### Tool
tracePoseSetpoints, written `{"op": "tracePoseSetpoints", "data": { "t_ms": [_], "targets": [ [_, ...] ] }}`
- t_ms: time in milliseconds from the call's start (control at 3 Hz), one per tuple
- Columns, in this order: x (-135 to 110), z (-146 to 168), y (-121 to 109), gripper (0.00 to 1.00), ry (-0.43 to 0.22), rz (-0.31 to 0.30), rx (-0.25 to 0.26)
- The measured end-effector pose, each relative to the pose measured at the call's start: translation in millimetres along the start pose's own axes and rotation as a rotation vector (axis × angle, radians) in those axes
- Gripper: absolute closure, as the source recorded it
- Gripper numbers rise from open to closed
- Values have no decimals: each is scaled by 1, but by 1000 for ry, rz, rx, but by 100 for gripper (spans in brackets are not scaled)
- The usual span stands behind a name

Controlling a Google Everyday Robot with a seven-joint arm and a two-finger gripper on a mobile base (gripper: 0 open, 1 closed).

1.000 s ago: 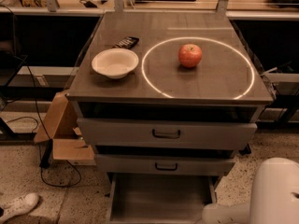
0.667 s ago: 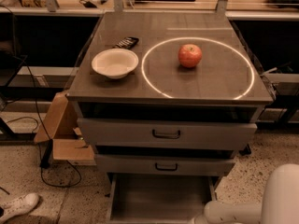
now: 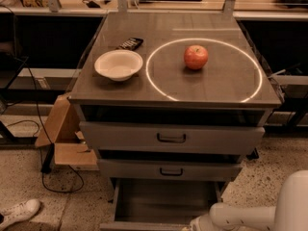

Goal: Close bottom drawer

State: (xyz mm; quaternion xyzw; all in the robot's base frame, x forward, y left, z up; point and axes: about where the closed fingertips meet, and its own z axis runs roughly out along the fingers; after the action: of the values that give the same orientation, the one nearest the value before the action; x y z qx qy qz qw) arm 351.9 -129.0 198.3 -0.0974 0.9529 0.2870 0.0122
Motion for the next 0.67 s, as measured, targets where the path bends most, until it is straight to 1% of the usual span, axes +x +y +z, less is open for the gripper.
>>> {"op": "tracePoseSetpoints", "data": {
  "t_ms": [333, 667],
  "targets": [
    [0, 0, 0, 100, 0, 0, 0],
    [4, -7, -17, 100, 6, 36, 13]
  ]
}}
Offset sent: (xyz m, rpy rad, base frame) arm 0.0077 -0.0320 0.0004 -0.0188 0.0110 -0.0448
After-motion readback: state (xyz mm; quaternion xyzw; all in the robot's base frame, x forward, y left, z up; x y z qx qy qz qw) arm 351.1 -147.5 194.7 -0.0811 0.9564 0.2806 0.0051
